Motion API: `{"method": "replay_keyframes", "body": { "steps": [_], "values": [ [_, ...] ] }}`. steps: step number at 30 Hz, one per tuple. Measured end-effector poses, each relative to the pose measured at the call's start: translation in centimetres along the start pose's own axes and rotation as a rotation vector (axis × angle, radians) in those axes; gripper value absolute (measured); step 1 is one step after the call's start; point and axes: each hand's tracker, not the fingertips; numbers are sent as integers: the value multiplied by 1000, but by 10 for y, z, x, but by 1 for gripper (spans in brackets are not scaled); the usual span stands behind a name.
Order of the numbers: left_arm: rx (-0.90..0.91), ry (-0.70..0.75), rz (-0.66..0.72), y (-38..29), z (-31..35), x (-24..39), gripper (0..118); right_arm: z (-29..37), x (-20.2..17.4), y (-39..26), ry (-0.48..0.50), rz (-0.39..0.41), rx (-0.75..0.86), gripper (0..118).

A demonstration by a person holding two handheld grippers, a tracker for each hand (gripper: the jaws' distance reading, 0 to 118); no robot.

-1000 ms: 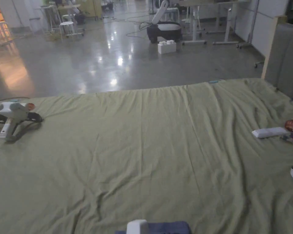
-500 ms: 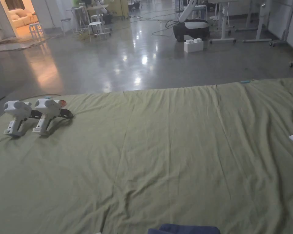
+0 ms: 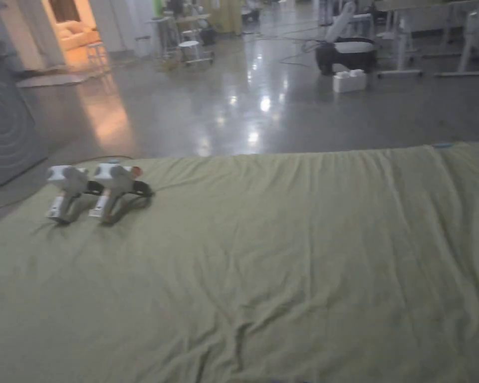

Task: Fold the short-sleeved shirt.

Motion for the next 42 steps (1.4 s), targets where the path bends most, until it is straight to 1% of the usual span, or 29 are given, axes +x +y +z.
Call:
{"method": "replay_keyframes", "body": {
  "steps": [1,2,3,4,6,8,9,12,13,15,16,17,18,19,20,22,24,26,27,28,30,32,33,34,35,38,39,40,42],
  "values": [
    [54,-85,29,9,19,0,24,11,-4,2,59,-2,38,0],
    [105,-131,44,22,47,1,24,18,-5,5,134,-39,5,0],
    [143,-133,39,37,75,0,24,20,-5,6,178,-78,-41,0],
    [194,-78,-9,53,107,-3,24,26,-6,2,175,-93,-44,0],
    [284,18,-79,87,174,-14,24,28,-7,-3,139,-97,-34,0],
    [365,164,-67,119,231,-37,24,23,-5,-9,128,-116,-59,0],
    [380,261,-60,135,253,-49,24,22,-3,-13,125,-120,-62,0],
    [397,510,-27,174,285,-83,24,15,0,-21,112,-158,-95,0],
    [402,556,-21,182,286,-95,24,14,1,-23,106,-162,-103,0],
    [397,565,-16,192,282,-118,26,14,0,-23,85,-154,-120,0],
    [382,598,-9,196,279,-128,36,15,-3,-22,71,-142,-124,0],
    [393,627,34,195,275,-136,50,17,-3,-21,70,-138,-120,0],
    [407,681,68,194,272,-145,68,18,-2,-19,75,-138,-119,0],
    [427,714,70,193,272,-148,87,21,-1,-17,79,-141,-110,0],
    [456,746,64,191,276,-147,93,25,-1,-14,78,-145,-95,0],
    [533,798,24,185,289,-137,93,36,-1,-7,60,-135,-54,0],
    [619,939,-15,176,307,-116,93,50,-1,-1,59,-105,-1,0],
    [700,993,-132,158,323,-76,93,62,0,5,50,-72,45,0],
    [742,965,-175,149,331,-54,93,71,0,9,37,-50,74,0],
    [766,908,-235,138,337,-29,93,80,0,13,24,-31,100,0],
    [794,819,-364,111,341,27,93,96,-1,21,5,-14,158,0],
    [773,834,-499,88,334,82,93,114,-3,31,2,27,227,0],
    [793,868,-584,73,324,109,93,123,-5,36,-15,48,269,0],
    [770,891,-643,73,322,114,93,131,-8,40,-30,66,303,0],
    [734,879,-731,59,312,138,93,139,-11,45,-40,88,337,0],
    [733,720,-956,8,282,199,93,163,-22,59,-69,146,424,0],
    [765,688,-1017,-9,269,216,93,171,-25,62,-85,161,457,0],
    [833,703,-1072,-27,256,232,93,178,-25,65,-99,166,491,0],
    [893,760,-1195,-51,230,251,93,191,-28,69,-117,159,541,0]
  ]
}}
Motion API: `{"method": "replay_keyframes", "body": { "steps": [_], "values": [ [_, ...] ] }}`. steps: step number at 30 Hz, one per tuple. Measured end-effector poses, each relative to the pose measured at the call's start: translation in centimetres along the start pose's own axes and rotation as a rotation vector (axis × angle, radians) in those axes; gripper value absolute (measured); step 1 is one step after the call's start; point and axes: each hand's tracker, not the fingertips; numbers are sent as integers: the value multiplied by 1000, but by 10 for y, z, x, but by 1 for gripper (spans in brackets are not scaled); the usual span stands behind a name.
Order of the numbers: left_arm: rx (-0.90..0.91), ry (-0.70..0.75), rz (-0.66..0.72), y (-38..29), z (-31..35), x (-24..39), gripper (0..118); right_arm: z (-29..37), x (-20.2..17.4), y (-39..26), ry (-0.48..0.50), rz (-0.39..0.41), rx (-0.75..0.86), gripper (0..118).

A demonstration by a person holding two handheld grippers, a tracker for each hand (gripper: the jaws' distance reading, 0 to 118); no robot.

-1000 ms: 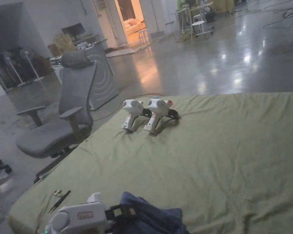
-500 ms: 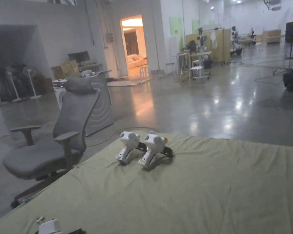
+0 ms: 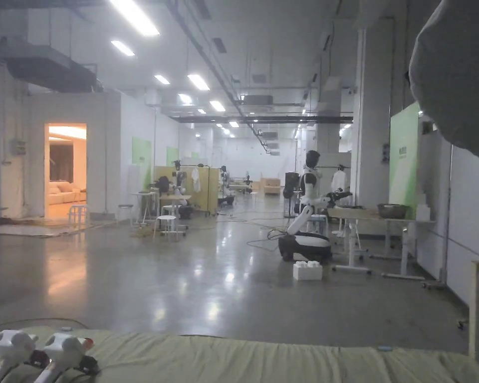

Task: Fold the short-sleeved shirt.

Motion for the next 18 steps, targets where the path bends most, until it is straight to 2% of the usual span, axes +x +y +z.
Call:
{"method": "replay_keyframes", "body": {
  "steps": [2,6,8,9,10,11,12,13,18],
  "values": [
    [51,73,-35,8,11,34,92,9,-1,9,-33,45,61,0],
    [78,-11,67,3,20,55,76,23,-7,25,-76,162,140,0],
    [75,-13,71,3,23,62,58,32,-12,31,-98,175,196,0],
    [75,-16,68,3,26,66,46,35,-14,33,-94,187,198,0],
    [86,-18,59,2,29,69,27,37,-15,35,-101,216,197,0],
    [94,-23,60,2,31,69,14,39,-18,35,-122,242,205,0],
    [102,-45,66,4,33,70,5,41,-21,35,-151,255,204,0],
    [103,-59,72,4,33,69,1,42,-24,34,-154,249,193,0],
    [91,-63,125,-1,36,65,0,42,-25,27,-142,180,200,0]
  ]
}}
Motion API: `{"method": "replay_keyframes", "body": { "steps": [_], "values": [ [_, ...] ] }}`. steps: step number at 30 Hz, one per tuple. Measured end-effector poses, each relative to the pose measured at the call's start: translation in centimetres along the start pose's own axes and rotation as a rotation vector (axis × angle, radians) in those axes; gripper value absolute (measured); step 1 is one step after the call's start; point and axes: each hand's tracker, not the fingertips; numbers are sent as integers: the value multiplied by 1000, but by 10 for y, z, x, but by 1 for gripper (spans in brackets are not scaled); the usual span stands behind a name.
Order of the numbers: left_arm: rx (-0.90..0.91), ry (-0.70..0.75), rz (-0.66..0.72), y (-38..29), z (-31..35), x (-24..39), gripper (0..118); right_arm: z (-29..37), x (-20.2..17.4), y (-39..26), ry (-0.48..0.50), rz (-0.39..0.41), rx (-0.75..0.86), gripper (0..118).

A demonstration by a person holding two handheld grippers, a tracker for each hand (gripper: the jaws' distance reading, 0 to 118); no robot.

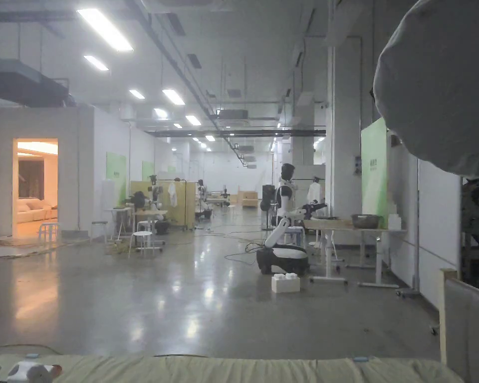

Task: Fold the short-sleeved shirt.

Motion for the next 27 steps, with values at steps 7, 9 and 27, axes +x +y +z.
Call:
{"method": "replay_keyframes", "body": {
  "steps": [7,9,27],
  "values": [
    [2,4,57,1,3,-4,0,-2,-4,-3,-24,14,-18,0],
    [1,-1,61,2,3,-3,0,-3,-3,-4,-22,8,-20,0],
    [-39,-66,98,6,-7,-2,54,-5,-6,-4,-8,3,-19,59]
  ]
}}
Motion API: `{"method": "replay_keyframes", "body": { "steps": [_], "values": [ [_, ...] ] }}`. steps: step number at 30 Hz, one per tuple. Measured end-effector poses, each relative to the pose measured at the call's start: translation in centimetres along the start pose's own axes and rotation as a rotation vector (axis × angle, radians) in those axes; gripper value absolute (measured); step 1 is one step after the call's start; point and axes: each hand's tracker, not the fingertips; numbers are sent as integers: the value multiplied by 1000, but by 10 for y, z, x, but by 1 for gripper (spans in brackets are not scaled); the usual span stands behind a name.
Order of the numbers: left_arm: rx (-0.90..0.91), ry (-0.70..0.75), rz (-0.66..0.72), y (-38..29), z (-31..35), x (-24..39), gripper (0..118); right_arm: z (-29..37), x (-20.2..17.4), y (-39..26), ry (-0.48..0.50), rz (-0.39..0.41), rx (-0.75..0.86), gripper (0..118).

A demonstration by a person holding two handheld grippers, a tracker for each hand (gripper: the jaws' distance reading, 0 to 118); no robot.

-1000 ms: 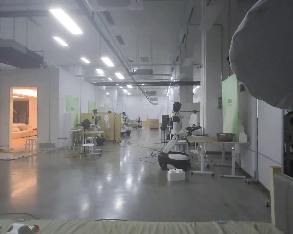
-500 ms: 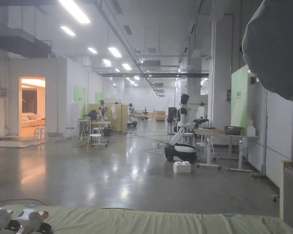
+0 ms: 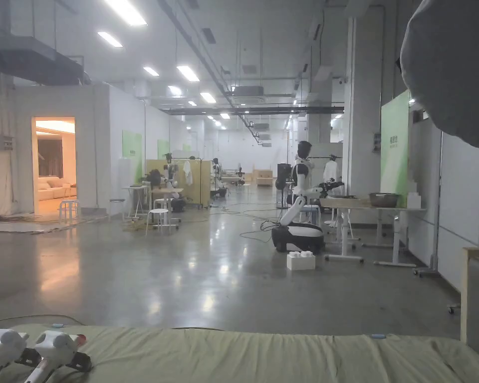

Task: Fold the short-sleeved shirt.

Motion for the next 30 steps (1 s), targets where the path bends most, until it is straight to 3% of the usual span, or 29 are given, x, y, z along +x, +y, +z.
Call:
{"method": "replay_keyframes", "body": {
  "steps": [1,3,4,6,7,8,10,12,15,19,30],
  "values": [
    [0,2,3,0,0,0,63,-1,1,1,5,-10,-2,71],
    [15,11,6,-2,0,2,66,-1,1,1,16,-20,2,72],
    [19,15,5,-2,0,2,73,0,0,1,6,-28,15,73],
    [19,16,2,-1,0,2,94,0,0,2,4,-40,11,76],
    [24,16,-2,-1,1,2,109,-1,0,2,9,-45,8,85],
    [28,17,-8,-1,2,3,116,-2,1,1,12,-48,4,94],
    [30,11,-11,-1,4,3,118,-1,0,-2,17,-46,15,105],
    [34,8,-4,-2,4,4,118,-1,-1,-2,23,-55,20,106],
    [32,12,9,-2,4,3,118,-1,-3,-2,29,-55,16,118],
    [50,-3,4,-4,8,4,118,1,-3,-2,37,-42,34,118],
    [41,18,72,-2,7,-2,118,2,4,-4,40,-109,26,118]
  ]
}}
